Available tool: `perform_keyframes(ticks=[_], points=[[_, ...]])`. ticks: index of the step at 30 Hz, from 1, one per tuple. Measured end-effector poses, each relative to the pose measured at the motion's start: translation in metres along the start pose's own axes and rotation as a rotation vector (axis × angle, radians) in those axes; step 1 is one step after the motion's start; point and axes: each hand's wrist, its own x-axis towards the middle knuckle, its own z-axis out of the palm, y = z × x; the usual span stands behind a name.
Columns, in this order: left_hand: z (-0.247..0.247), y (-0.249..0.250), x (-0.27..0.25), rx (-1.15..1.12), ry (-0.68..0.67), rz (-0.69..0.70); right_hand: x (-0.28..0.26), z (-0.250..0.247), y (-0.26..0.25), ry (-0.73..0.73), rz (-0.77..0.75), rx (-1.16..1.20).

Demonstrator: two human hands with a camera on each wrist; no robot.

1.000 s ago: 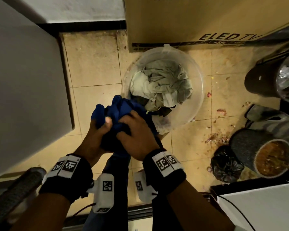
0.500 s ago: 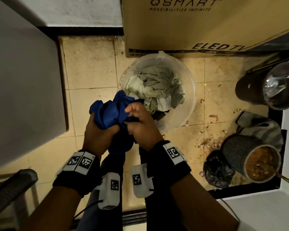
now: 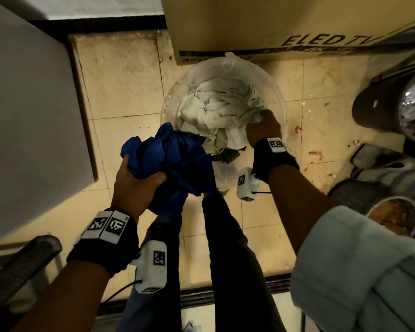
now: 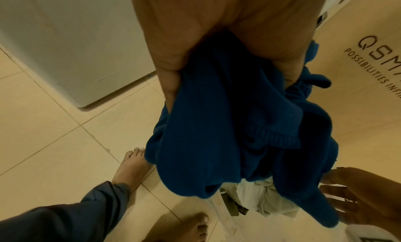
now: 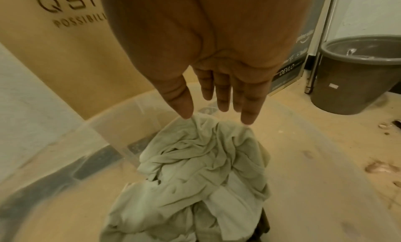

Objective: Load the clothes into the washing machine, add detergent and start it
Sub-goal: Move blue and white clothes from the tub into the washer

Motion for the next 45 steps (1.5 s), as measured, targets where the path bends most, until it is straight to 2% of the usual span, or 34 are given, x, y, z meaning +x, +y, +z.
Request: perform_keyframes(ticks=[3, 7, 12, 15, 20, 23, 28, 32, 38, 45], points=[[0.003, -0.003, 0.007, 0.057, -0.006, 0.026, 0.026, 0.006, 0.009, 0.008, -0.013, -0.042], [0.006, -0.008, 0.015, 0.117, 0.051, -0.016, 0.06, 0.015, 0.006, -0.012, -0.006, -0.074], [-0.001, -0.016, 0.029, 0.163, 0.083, -0.063, 0.089, 0.041, 0.002, 0.083, 0.01, -0.127], [0.0, -0.016, 0.037, 0.182, 0.1, -0.066, 0.098, 0.049, 0.007, 0.018, -0.029, -0.248], [0.006, -0.005, 0.045, 0.156, 0.101, -0.074, 0.105, 0.038, 0.002, -0.015, -0.102, -0.335], [0.009, 0.005, 0.043, 0.126, 0.097, -0.078, 0.099, 0.016, -0.001, 0.038, -0.123, -0.281], [0.009, 0.019, 0.035, 0.122, 0.063, -0.055, 0.068, -0.028, -0.006, 0.107, -0.16, -0.191], [0.008, 0.026, 0.023, 0.098, 0.066, -0.041, 0.015, -0.055, -0.011, 0.18, -0.263, 0.003], [0.001, 0.031, 0.0, 0.087, 0.038, -0.064, -0.073, -0.091, -0.017, 0.448, -0.319, 0.33], [-0.012, 0.029, -0.022, 0.063, 0.011, -0.049, -0.161, -0.129, -0.022, 0.76, -0.346, 0.439]])
